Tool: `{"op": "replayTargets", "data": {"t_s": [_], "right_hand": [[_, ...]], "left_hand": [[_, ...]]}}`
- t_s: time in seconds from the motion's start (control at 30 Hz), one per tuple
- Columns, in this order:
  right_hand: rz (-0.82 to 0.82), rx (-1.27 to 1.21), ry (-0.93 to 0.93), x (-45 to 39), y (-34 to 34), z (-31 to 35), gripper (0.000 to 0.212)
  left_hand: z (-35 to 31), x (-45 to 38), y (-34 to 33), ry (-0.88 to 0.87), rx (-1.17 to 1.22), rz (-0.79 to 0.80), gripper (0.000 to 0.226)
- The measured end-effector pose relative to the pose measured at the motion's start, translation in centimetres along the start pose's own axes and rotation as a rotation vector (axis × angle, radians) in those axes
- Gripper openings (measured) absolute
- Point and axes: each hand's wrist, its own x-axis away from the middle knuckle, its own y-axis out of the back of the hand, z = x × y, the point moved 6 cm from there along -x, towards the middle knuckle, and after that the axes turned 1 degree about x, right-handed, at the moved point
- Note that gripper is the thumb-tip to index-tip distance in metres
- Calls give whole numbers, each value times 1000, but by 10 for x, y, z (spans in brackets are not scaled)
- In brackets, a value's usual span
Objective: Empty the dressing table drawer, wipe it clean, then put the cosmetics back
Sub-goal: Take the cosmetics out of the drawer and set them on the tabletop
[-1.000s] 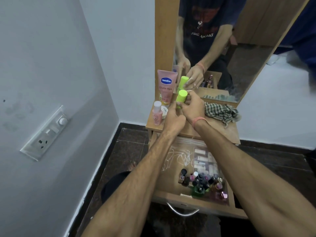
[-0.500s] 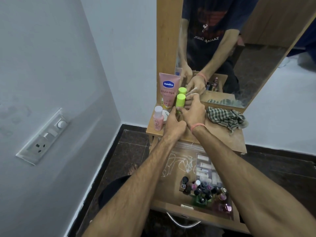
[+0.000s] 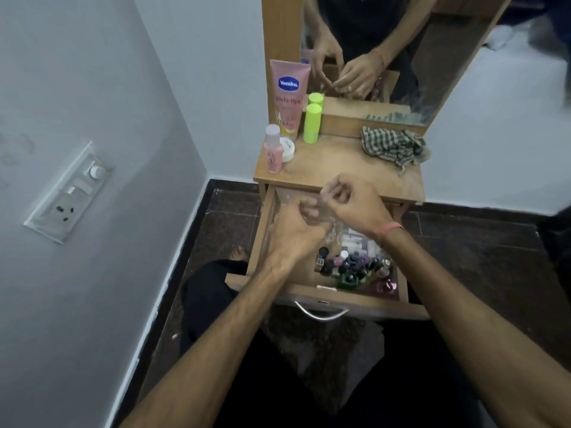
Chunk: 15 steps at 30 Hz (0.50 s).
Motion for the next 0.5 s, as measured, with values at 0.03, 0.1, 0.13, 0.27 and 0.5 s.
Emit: {"op": "replayTargets", "data": {"t_s": [0.03, 0.1, 0.13, 0.27, 0.5], "right_hand": [[115, 36, 9, 12, -5, -1, 11], [315, 135, 2, 31, -14, -5, 17], [393, 191, -8, 38, -18, -5, 21], [587, 384, -45, 54, -27, 2, 38], [598, 564, -2, 52, -41, 9, 30]], "left_hand": [[7, 10, -1, 36, -74, 48, 42], [15, 26, -2, 83, -256, 115, 47], [19, 29, -3, 96, -370, 130, 53], [22, 35, -10, 91, -654, 116, 53], [42, 38, -18, 44, -613, 100, 36]]}}
